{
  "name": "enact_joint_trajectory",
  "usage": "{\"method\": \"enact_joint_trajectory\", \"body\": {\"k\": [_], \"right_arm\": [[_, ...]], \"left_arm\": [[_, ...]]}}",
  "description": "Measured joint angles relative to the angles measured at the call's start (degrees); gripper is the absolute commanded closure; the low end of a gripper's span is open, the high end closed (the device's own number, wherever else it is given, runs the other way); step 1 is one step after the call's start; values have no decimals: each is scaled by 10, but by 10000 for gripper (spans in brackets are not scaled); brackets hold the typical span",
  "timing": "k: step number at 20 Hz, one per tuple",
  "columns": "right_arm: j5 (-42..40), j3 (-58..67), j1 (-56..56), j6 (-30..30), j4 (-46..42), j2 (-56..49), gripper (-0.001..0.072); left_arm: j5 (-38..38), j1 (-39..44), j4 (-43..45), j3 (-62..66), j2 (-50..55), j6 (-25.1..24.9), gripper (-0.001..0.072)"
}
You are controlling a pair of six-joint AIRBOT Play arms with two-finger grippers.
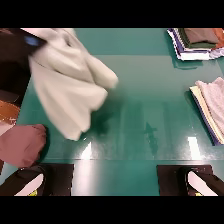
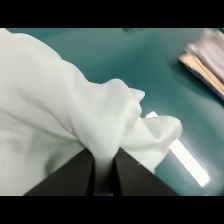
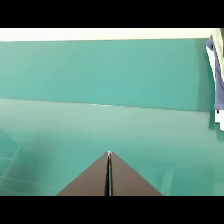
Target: Fold the shirts.
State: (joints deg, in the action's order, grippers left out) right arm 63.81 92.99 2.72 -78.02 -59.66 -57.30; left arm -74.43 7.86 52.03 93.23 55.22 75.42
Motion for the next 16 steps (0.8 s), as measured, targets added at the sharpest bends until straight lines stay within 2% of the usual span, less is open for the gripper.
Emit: {"method": "enact_joint_trajectory", "body": {"k": [5,6,7,8,9,12,16], "right_arm": [[25,7,0,0,0,0,696],[31,7,0,0,0,0,696],[37,7,0,0,0,0,696],[42,8,0,0,0,0,696],[48,8,0,0,0,0,696],[62,8,0,0,-1,0,696],[71,8,0,0,-3,0,696]], "left_arm": [[-38,117,-4,4,111,-31,674],[-41,134,-5,4,140,-37,549],[-42,146,-5,4,166,-41,152],[-39,153,-6,5,191,-43,8],[-36,157,-5,5,215,-43,101],[-34,144,5,4,256,-26,100],[-64,103,15,-19,247,-3,100]]}}
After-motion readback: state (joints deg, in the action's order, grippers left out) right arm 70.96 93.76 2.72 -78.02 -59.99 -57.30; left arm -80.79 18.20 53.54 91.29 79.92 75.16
